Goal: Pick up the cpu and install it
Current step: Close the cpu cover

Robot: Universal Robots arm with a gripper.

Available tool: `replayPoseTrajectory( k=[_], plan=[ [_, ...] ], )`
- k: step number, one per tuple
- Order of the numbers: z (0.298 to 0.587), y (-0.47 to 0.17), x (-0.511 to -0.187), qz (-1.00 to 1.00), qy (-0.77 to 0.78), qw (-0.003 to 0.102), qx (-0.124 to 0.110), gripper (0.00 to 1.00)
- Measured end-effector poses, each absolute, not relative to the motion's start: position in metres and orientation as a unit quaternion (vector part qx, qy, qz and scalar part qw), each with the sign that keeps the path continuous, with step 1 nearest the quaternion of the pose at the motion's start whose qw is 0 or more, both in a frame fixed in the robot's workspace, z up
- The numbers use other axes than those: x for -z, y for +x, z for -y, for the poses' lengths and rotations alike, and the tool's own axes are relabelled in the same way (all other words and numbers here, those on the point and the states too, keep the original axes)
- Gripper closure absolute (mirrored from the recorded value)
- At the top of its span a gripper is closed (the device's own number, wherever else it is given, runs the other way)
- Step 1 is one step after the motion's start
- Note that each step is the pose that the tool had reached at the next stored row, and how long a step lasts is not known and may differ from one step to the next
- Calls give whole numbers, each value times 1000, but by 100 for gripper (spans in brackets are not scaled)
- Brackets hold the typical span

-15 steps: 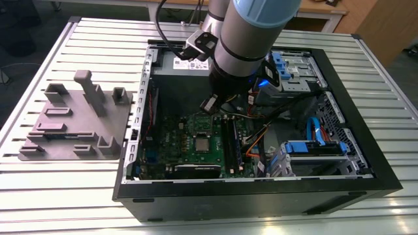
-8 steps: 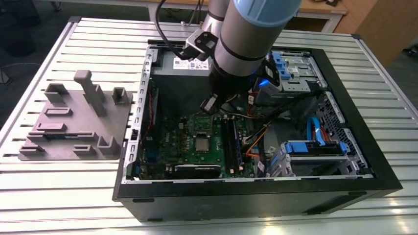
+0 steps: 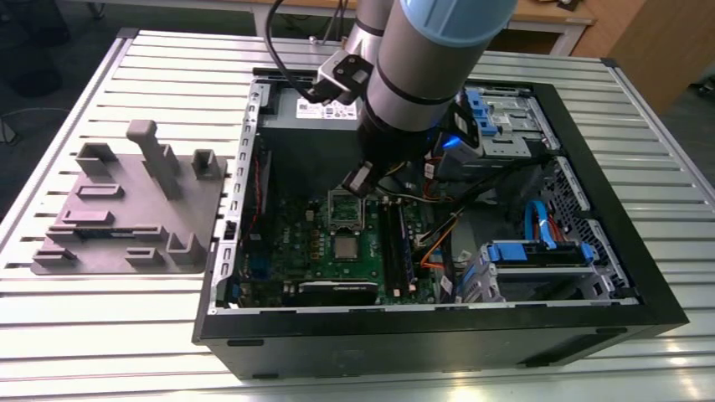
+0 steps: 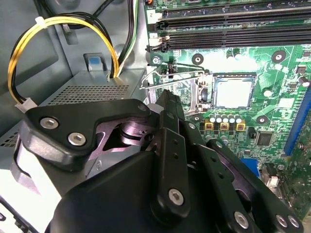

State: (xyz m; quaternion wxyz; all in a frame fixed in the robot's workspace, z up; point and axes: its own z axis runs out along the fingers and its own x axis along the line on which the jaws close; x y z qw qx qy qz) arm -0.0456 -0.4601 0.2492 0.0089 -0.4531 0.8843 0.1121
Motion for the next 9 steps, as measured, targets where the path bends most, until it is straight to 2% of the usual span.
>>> replayPoseTrajectory(
  k=[5, 9],
  plan=[
    [461, -44, -247, -884, -453, 9, -113, 90],
    [461, -42, -244, -882, -453, 16, -126, 90]
  ],
)
